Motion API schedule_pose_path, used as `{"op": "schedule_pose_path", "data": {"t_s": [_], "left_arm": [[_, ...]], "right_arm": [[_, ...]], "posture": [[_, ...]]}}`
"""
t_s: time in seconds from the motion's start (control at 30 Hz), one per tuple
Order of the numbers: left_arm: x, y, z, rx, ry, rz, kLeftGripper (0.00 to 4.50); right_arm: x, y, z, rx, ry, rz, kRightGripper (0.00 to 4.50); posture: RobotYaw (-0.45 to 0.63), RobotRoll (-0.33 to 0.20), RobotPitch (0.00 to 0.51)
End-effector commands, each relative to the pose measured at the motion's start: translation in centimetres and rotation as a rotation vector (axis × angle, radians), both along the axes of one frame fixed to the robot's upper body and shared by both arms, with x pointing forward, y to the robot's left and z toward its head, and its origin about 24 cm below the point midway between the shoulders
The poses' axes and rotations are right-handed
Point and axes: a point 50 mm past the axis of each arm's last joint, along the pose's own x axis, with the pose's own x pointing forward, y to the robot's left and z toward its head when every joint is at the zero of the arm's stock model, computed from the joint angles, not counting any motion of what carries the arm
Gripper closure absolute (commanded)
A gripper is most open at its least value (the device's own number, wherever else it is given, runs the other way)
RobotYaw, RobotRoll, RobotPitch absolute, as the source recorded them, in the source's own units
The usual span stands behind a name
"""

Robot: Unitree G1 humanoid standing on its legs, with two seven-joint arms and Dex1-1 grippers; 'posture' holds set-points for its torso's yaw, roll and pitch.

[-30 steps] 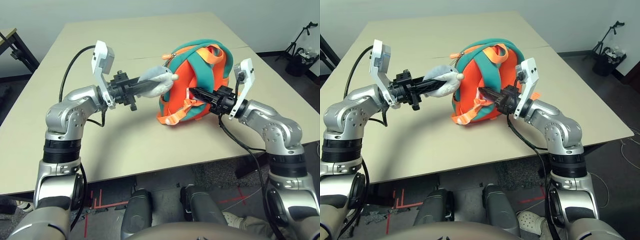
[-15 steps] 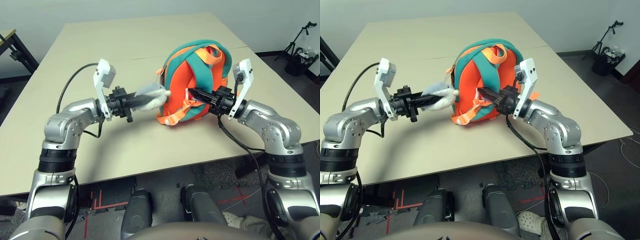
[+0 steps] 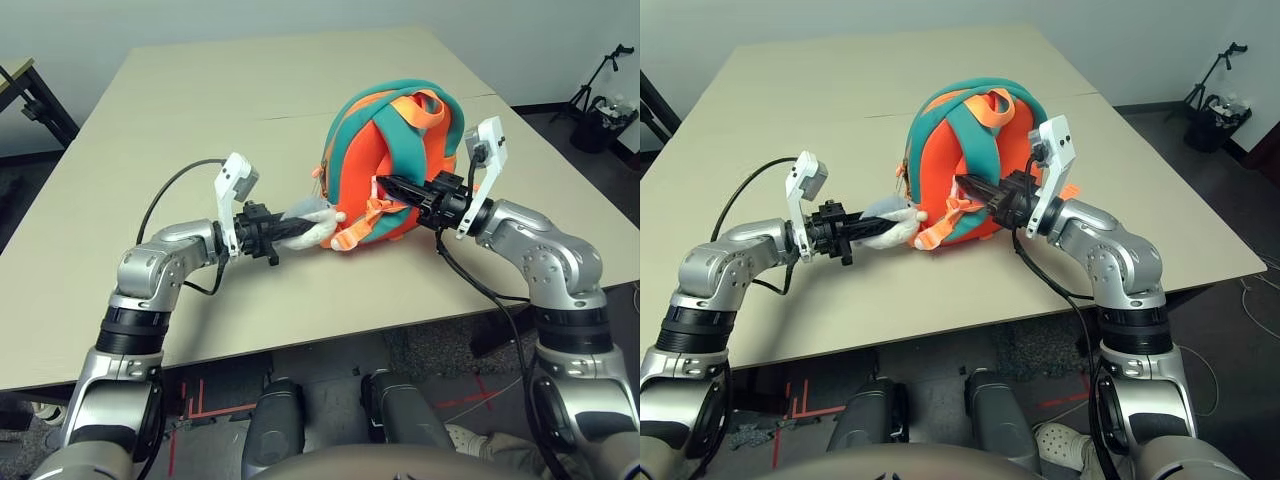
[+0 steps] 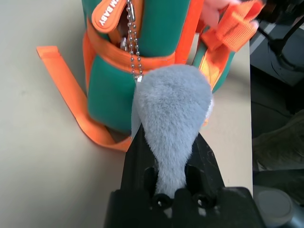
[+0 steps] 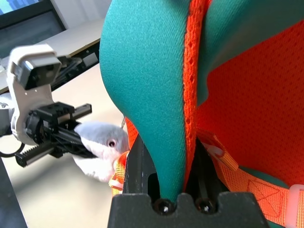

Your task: Put the pencil case into the backpack and zip it.

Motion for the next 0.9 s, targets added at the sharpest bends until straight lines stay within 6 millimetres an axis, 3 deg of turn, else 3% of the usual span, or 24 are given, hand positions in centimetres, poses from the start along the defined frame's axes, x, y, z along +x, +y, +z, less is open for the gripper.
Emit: {"op": "schedule_pose_path", "data": {"t_s": [0.03,0.23,0.43,0.6,0.8,0.83,0.9], "left_arm": [[-0.3,-0.3,-1.3,0.044,0.054,-0.002,4.21],[-0.8,-0.7,-1.0,0.007,0.041,-0.052,4.21],[-1.2,0.6,0.8,-0.097,0.01,-0.061,1.94],[-2.8,3.2,1.5,-0.102,0.103,-0.085,0.0],[-4.3,5.6,2.9,-0.068,0.103,-0.051,0.0],[-4.6,5.9,3.1,-0.066,0.109,-0.044,0.0],[-5.1,6.3,3.4,-0.071,0.114,-0.04,0.0]], "right_arm": [[-0.2,0.8,0.7,0.015,-0.032,0.043,4.4],[-0.2,0.8,0.6,0.016,-0.028,0.043,4.4],[-0.2,0.6,0.4,-0.011,-0.027,0.044,4.4],[-0.6,-0.2,0.6,-0.076,-0.03,0.096,2.58],[-0.5,-2.1,1.4,-0.166,-0.035,0.13,0.24],[-0.5,-2.3,1.6,-0.182,-0.036,0.14,0.02],[-0.7,-2.6,1.8,-0.201,-0.037,0.165,0.02]], "posture": [[0.01,0.0,0.055],[0.01,0.0,0.057],[0.01,0.0,0.056],[0.01,0.0,0.061],[0.02,0.0,0.066],[0.02,0.0,0.066],[0.03,0.0,0.068]]}}
